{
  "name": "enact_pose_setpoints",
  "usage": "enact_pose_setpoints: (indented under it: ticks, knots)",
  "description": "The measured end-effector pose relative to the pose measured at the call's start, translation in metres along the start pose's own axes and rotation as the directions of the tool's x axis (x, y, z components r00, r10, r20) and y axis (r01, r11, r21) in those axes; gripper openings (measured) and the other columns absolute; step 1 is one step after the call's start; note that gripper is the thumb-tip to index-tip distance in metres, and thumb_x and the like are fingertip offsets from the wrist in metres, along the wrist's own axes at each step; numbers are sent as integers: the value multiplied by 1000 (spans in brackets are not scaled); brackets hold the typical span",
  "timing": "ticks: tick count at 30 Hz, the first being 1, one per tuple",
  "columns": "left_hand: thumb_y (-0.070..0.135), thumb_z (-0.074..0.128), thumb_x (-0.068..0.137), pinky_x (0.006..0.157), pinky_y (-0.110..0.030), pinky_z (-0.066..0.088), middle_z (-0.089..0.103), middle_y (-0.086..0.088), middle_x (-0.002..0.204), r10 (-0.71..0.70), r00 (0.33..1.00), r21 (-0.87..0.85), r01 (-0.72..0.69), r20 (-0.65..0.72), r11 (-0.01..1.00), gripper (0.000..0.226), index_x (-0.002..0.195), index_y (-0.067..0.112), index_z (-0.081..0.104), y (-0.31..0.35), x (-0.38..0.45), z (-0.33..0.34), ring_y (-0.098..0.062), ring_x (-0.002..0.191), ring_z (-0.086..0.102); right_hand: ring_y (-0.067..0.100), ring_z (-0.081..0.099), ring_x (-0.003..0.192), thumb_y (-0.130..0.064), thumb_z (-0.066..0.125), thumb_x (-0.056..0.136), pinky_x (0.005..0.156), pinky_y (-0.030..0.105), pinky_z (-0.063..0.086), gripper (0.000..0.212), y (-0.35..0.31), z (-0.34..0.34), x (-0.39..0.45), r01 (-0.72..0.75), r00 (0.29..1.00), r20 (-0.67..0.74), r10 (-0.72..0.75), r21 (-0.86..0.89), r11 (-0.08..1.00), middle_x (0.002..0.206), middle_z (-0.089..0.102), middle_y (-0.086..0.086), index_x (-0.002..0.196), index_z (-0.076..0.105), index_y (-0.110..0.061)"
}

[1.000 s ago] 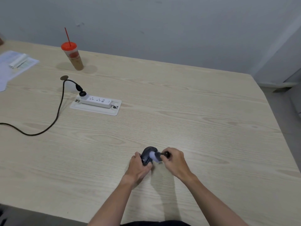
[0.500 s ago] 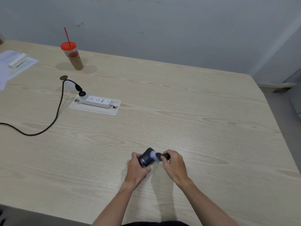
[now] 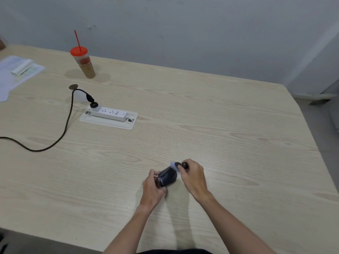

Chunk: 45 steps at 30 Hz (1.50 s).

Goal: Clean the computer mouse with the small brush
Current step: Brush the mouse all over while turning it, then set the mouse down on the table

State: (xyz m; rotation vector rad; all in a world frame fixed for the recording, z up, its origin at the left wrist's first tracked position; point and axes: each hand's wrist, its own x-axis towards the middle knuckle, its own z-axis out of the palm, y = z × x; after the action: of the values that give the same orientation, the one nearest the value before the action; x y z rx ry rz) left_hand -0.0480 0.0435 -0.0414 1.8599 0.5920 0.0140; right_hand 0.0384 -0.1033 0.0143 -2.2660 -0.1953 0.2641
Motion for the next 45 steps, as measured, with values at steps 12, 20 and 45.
enact_pose_setpoints:
  ticks: [12,20,45]
  knots:
    - [-10,63,76,71,-45,57,67,5,92,96,992,110,-105,82,988,46,94,31,53,-9,4,-5,-21,83,65,17,56,67,-28,61,91,59,32,43,22,-19,0,18,-44,999,9,45,-104,994,73,61,-2,76,58,-12]
    - [-8,66,77,71,-41,56,66,8,95,121,988,124,-132,92,983,46,94,33,52,-8,5,-5,-17,84,63,21,57,71,-23,58,95,61,33,43,20,-18,-3,27,-7,998,60,24,-270,963,79,62,2,80,56,-11]
    - [37,81,68,62,-29,47,63,-6,91,-254,967,306,249,-24,919,51,97,7,54,29,6,12,-23,80,64,11,51,65,-24,58,95,52,28,38,18,27,15,-25,-414,908,-37,417,72,908,81,58,2,90,53,-8]
